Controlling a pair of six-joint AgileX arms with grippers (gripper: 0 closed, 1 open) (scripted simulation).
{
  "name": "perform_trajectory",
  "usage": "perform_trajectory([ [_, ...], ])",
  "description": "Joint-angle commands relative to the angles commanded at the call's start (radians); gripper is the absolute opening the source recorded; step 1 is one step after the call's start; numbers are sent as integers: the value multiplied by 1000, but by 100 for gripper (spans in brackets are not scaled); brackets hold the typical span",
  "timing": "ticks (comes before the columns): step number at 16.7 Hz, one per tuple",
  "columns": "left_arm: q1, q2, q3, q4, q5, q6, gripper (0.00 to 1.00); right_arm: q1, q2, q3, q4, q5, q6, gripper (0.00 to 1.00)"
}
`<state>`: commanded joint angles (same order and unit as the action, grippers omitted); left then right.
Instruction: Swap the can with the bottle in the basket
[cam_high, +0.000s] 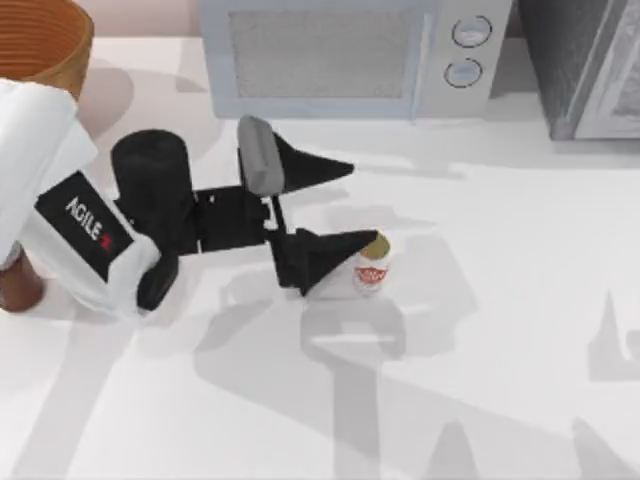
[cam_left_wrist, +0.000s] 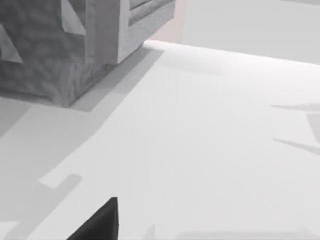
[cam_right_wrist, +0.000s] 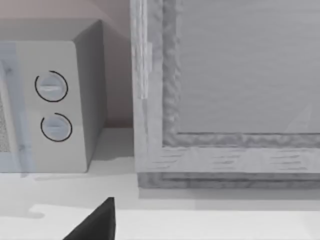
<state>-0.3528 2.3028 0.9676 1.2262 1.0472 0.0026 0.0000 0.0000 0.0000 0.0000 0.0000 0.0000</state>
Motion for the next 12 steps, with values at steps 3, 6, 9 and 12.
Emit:
perform_trajectory([
  [3, 63, -251, -114, -157, -131, 3, 100, 0, 0, 0, 0, 0, 0, 100],
  [6, 130, -578, -248, -338, -286, 10, 100, 0, 0, 0, 0, 0, 0, 100],
  [9, 193, -943, -393, -530, -450, 15, 100, 0, 0, 0, 0, 0, 0, 100],
  [12, 247, -1317, -540, -720, -612, 18, 100, 0, 0, 0, 0, 0, 0, 100],
])
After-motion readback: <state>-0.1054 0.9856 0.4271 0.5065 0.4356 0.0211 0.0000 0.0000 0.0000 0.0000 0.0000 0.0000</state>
